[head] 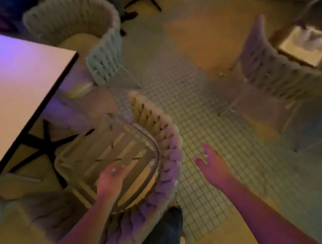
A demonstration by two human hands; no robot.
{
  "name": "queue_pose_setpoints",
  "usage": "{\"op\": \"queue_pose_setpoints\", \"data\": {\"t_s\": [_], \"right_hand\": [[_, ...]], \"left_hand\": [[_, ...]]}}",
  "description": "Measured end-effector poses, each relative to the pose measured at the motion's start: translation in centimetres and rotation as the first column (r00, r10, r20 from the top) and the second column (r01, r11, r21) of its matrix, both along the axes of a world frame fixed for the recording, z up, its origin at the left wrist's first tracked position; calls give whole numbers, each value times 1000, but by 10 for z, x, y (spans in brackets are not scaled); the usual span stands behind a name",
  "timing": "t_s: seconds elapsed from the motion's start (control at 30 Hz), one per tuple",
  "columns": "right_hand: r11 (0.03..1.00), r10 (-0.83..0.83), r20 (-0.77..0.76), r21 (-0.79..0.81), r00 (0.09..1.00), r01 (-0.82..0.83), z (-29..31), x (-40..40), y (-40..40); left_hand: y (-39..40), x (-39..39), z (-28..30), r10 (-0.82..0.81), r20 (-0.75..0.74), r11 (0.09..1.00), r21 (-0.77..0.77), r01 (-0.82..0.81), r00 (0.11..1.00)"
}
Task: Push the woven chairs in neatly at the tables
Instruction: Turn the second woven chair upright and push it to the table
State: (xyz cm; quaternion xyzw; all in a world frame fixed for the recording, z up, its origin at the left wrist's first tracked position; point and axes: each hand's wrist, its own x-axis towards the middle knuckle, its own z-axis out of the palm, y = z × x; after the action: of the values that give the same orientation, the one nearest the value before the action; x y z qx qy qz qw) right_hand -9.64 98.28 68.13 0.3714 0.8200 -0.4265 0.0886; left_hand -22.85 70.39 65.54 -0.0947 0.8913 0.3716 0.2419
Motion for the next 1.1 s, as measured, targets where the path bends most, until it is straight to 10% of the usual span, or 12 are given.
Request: {"op": "queue_pose_setpoints", "data": {"t_s": [0.5, 0.73, 1.1], "right_hand": [[782, 599, 97, 142, 795, -607, -20, -212, 31], [713, 678, 94, 153, 729, -684, -51, -240, 41], [681, 703, 17, 271, 711, -680, -87, -266, 20]], "left_hand": [[-55, -20, 21, 575, -129, 796, -141, -589, 808], [-122, 48, 0, 570, -98, 618, -603, -505, 816], [-194, 21, -56, 612, -11, 692, -477, -542, 791]]}}
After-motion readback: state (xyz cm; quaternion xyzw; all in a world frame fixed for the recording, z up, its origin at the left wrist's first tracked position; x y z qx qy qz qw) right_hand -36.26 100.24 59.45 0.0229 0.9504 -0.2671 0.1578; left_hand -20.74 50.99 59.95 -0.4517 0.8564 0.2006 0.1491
